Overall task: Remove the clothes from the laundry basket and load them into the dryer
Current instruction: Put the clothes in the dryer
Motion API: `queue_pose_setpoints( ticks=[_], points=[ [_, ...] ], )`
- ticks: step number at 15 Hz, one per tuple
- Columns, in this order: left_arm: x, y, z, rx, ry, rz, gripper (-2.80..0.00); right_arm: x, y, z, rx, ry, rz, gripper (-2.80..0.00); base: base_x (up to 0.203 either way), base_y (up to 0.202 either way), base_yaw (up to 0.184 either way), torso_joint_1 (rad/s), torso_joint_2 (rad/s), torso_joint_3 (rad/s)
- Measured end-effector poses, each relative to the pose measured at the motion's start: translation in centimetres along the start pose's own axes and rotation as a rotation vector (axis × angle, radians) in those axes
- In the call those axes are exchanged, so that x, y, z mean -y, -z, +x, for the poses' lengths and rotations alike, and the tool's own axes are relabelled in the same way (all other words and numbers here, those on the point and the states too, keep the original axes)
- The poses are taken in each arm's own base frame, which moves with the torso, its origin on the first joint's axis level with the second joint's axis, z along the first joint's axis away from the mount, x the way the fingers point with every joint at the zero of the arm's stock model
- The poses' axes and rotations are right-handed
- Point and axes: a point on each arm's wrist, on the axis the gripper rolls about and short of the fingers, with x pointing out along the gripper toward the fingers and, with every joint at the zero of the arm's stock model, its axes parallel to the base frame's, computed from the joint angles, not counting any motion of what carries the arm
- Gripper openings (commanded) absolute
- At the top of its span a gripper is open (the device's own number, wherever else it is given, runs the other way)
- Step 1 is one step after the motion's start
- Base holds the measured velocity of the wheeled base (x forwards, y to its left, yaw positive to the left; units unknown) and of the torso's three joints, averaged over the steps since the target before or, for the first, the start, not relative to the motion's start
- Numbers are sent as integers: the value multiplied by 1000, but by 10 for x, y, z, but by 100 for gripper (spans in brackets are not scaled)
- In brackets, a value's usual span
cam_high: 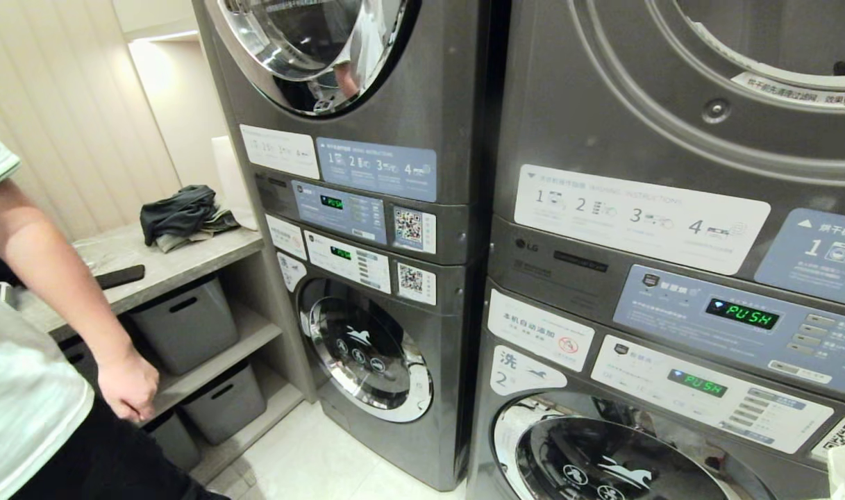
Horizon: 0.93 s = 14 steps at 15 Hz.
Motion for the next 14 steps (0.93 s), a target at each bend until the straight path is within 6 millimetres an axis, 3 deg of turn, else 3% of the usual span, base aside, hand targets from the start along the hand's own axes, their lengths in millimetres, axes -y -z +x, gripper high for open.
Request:
queue_pose_setpoints(
  ticks=[14],
  points=[
    [0,0,0,0,0,0,-280,0,0,0,-1,1,3,-280,0,0,0,127,-265,-136]
  ],
)
